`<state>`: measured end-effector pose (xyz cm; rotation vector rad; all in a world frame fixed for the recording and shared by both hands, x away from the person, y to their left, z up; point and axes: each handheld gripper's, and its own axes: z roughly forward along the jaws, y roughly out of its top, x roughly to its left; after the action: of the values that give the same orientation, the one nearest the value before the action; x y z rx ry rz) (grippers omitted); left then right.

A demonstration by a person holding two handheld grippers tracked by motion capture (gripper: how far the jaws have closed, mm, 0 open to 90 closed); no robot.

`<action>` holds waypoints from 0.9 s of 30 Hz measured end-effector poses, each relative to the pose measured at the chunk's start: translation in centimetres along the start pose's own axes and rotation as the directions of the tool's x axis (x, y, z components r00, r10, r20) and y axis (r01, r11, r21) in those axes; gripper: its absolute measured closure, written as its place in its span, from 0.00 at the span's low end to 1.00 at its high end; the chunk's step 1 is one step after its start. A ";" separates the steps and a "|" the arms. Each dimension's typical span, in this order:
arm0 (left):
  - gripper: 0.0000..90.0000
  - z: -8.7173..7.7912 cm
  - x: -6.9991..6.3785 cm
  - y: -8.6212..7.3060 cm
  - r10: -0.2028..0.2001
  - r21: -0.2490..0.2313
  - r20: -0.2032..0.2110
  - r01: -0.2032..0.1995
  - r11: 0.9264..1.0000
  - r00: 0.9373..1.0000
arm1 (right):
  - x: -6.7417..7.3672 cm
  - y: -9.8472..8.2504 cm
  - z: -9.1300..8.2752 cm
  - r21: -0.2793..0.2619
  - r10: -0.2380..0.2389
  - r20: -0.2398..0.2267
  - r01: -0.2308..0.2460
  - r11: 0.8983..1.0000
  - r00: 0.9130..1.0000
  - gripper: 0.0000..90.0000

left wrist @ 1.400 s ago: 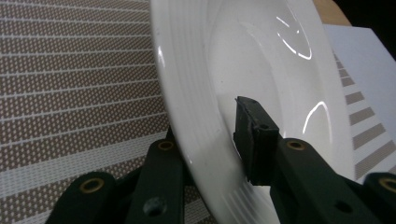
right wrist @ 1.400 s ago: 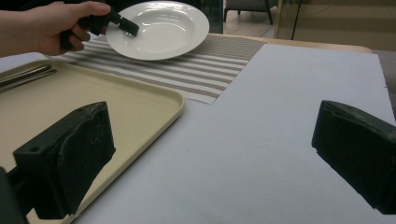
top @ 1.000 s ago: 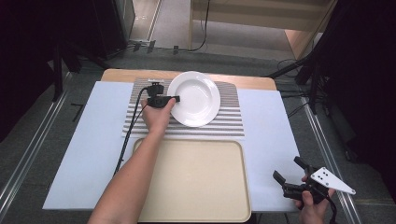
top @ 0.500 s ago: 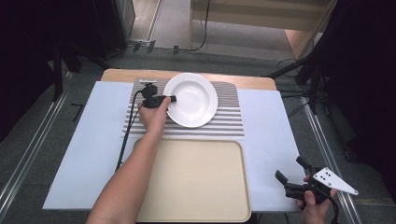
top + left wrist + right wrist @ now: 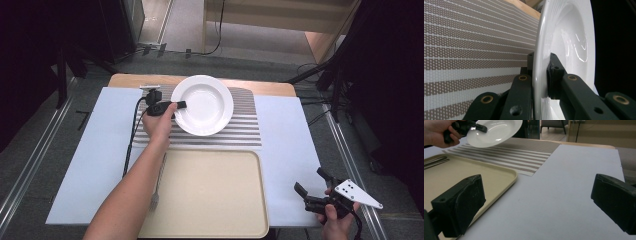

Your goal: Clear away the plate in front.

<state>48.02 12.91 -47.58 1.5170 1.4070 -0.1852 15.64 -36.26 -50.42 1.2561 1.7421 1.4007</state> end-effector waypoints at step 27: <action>0.92 -3.0 -0.8 -3.2 -0.008 0.103 0.088 -0.001 0.995 0.996 | 0.3 0.0 0.3 0.016 -0.015 0.003 0.015 1.000 1.000 0.00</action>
<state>43.68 13.95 -47.38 1.5712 1.3480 -0.3274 15.80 -35.83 -50.50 1.2507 1.7607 1.3778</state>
